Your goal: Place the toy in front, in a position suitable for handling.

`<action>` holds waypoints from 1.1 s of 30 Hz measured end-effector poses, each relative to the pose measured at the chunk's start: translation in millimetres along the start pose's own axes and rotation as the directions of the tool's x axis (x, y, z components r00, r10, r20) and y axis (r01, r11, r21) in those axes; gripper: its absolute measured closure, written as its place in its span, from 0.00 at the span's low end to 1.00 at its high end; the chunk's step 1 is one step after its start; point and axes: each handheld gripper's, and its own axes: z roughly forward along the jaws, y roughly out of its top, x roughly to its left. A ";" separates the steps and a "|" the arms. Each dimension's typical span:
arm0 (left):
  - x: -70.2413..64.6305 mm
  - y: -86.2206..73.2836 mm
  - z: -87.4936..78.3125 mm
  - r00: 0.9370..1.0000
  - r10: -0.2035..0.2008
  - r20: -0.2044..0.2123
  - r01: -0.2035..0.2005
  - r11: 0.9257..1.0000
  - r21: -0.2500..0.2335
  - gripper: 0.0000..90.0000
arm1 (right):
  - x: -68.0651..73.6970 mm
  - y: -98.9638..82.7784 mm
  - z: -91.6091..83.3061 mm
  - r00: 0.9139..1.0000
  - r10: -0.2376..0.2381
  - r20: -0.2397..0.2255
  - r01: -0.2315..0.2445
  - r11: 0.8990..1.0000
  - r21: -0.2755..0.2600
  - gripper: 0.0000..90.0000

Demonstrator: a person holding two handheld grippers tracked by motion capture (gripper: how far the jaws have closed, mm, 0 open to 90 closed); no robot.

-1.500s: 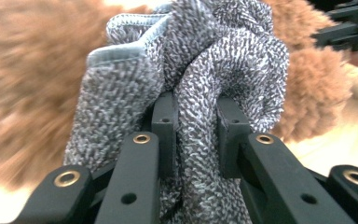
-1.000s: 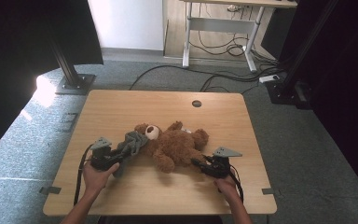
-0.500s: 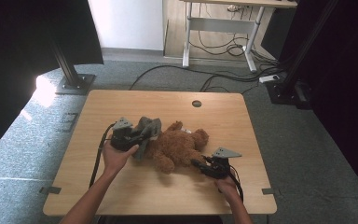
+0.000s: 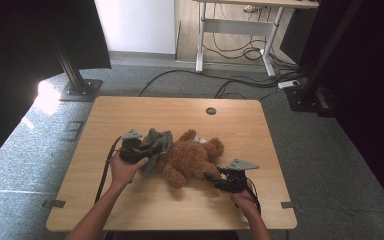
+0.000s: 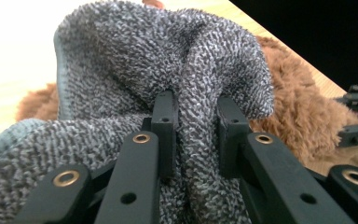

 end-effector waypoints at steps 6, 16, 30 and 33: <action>-3.1 -5.9 0.5 1.000 0.010 -0.015 -0.010 1.000 -0.008 0.82 | -2.2 20.5 -5.6 0.998 0.069 0.008 -0.068 0.997 -0.045 0.37; -5.3 -8.3 0.0 1.000 0.012 -0.021 -0.012 1.000 -0.009 0.82 | -1.3 71.7 28.8 0.994 0.071 0.085 -0.073 0.997 0.022 0.25; -7.9 -17.1 -4.8 1.000 -0.002 -0.003 0.002 1.000 -0.011 0.82 | 6.7 70.3 65.0 0.996 0.052 0.074 -0.060 0.992 0.111 0.54; -12.0 -18.4 -12.0 1.000 -0.010 0.014 0.010 1.000 -0.018 0.81 | 13.0 60.6 60.0 0.998 0.035 0.043 -0.038 0.996 0.077 0.64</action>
